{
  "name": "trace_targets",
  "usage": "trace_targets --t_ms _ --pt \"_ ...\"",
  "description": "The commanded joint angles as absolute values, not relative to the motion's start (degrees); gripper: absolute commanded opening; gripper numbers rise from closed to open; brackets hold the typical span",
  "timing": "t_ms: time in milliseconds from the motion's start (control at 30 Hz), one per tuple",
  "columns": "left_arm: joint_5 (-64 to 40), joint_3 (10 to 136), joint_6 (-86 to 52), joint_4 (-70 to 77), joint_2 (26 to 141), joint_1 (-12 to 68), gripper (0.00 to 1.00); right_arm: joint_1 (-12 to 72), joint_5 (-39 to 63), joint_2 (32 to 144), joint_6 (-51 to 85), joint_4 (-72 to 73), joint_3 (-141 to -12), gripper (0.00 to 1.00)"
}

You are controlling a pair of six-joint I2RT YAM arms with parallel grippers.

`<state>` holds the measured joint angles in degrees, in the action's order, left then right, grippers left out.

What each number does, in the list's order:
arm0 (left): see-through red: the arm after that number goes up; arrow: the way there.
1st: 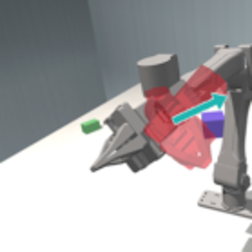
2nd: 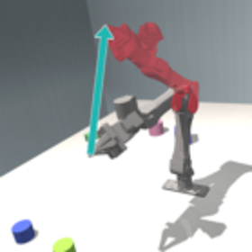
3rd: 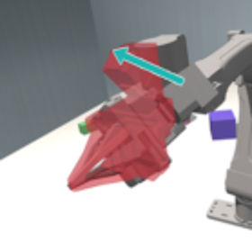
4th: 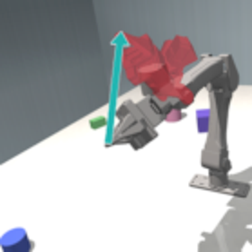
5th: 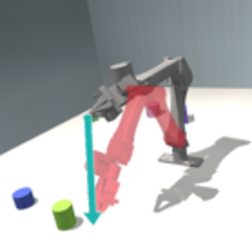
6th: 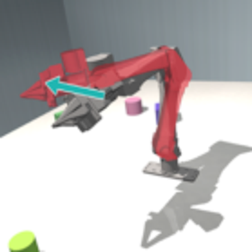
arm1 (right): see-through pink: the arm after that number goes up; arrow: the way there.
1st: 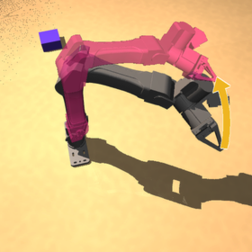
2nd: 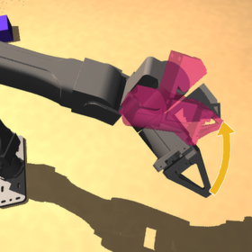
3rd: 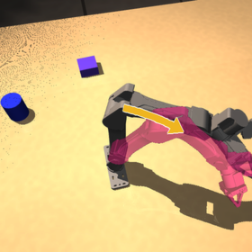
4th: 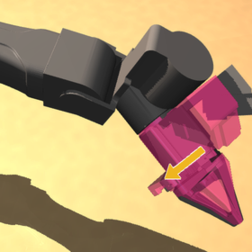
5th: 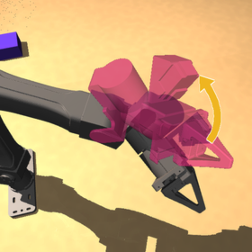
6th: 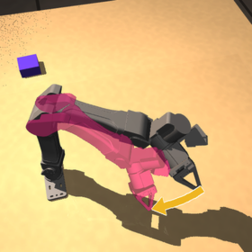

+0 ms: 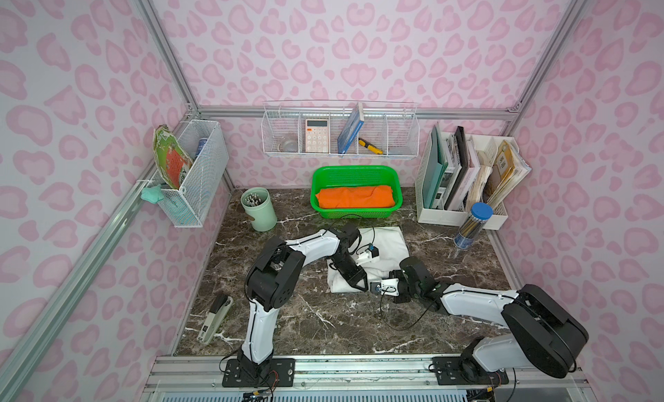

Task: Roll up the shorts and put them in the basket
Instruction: Roll the shorts at the center of the board.

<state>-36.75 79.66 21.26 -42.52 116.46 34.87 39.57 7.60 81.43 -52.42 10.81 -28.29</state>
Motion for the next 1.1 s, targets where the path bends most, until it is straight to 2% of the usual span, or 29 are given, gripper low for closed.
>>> trace_targets --t_ms 0,433,633,767,933,1067 --pt "-30.95 77.40 19.53 -38.50 113.64 34.74 0.97 38.23 11.73 81.25 -50.46 -1.23 -30.65 0.00" --pt "-21.28 66.97 16.54 -34.43 97.26 32.07 0.99 34.93 22.08 84.90 -48.78 -24.83 -43.86 0.00" --pt "-17.14 65.24 17.77 -36.18 89.08 29.93 0.99 33.08 26.73 88.26 -46.60 -29.36 -47.39 0.00" --pt "-14.38 62.70 19.10 -32.08 82.57 29.73 0.99 31.44 29.58 89.98 -43.96 -29.87 -48.69 0.00" --pt "-12.00 57.78 23.90 -24.40 75.12 31.66 0.99 28.15 34.36 96.13 -42.88 -35.55 -54.24 0.00" --pt "-7.39 55.51 27.64 -21.94 73.58 35.43 0.99 27.06 35.70 101.59 -40.05 -37.80 -58.41 0.00"
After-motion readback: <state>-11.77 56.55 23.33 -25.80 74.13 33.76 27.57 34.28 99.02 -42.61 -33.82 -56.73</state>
